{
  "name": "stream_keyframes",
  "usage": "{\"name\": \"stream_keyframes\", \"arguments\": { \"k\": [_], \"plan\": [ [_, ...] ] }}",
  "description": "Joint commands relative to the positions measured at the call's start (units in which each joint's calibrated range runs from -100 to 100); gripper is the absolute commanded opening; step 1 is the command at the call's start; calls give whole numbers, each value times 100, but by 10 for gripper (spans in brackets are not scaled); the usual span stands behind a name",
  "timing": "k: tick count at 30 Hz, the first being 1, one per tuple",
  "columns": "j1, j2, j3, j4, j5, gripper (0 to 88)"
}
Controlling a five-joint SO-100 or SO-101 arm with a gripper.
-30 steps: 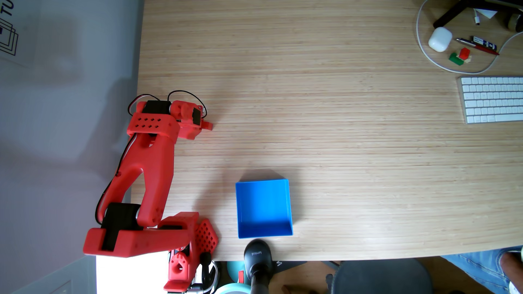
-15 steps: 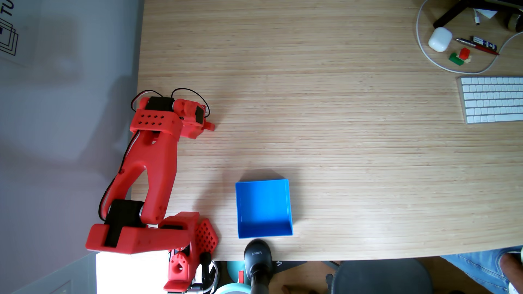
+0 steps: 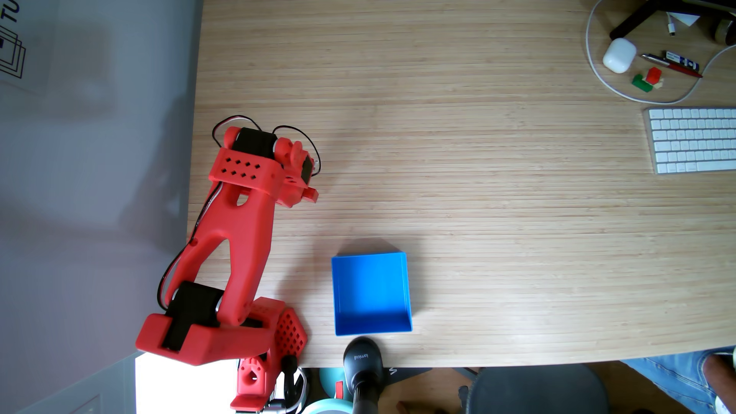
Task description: Put the red lego brick in blue bin
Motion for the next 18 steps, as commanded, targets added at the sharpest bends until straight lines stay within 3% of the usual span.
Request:
{"name": "stream_keyframes", "arguments": {
  "k": [1, 9, 18],
  "plan": [
    [390, -253, -705, 373, 103, 1],
    [1148, -502, -678, 608, 303, 1],
    [1638, -2424, 547, 592, 650, 1]
  ]
}}
